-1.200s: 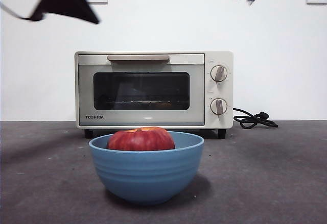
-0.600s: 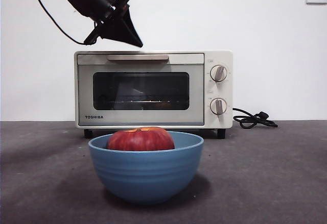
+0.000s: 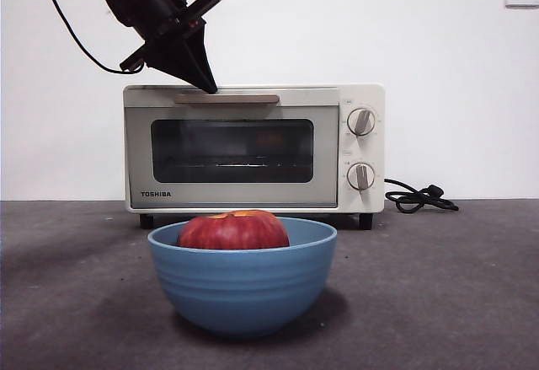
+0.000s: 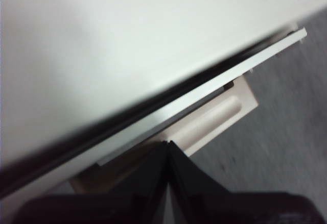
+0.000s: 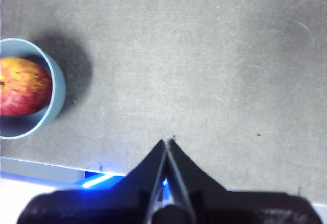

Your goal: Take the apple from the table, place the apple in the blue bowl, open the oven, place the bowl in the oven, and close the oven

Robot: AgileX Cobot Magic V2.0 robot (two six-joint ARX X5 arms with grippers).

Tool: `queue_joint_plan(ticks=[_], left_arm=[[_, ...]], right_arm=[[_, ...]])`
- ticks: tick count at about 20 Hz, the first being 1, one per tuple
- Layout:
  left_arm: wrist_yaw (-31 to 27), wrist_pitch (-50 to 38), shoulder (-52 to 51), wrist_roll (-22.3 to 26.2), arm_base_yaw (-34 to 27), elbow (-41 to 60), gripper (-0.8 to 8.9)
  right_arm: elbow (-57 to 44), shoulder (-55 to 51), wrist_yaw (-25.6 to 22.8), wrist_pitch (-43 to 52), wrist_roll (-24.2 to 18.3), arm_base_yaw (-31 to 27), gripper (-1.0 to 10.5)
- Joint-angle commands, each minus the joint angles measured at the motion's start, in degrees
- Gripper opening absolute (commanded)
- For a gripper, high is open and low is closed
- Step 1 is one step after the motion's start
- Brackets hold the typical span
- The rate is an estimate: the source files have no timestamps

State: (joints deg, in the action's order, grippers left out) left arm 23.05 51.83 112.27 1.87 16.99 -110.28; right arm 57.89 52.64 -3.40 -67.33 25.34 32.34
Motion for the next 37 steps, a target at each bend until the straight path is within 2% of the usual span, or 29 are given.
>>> queue_joint_plan(ticks=[1,7,14,21,29,37], left_arm=[[-2.3,4.8,2.7,3.5,0.5,1.8,-0.06],[-4.8,6.9,2.7,3.7,3.1,2.2,-0.06],[-6.7,3.8,2.3,3.7,4.4,7.8,-0.06],[-6.9,-12.9,-7.4,-0.1,4.4,25.6,-0.06],[-8.3,-25.7,-11.6,-4.5,4.9,40.6,-0.06],[-8.2,-28.2,-11.8,-4.3,7.1,47.6,-0.06]], right_arm=[[-0.5,0.0,0.0,0.9,0.6,0.0,-0.1],[-0.5,-0.1,0.0,1.4,0.5,0.0,-0.1],[-0.5,0.0,-0.5,3.5,0.0,-0.2,-0.1],[-0.5,0.0,-0.5,7.4,-0.5,-0.2,-0.1],[-0.5,0.0,-1.1,7.8,-1.4,-0.2,-0.1],[-0.5,0.0,-1.1,7.7,-1.5,-0.2,-0.1]])
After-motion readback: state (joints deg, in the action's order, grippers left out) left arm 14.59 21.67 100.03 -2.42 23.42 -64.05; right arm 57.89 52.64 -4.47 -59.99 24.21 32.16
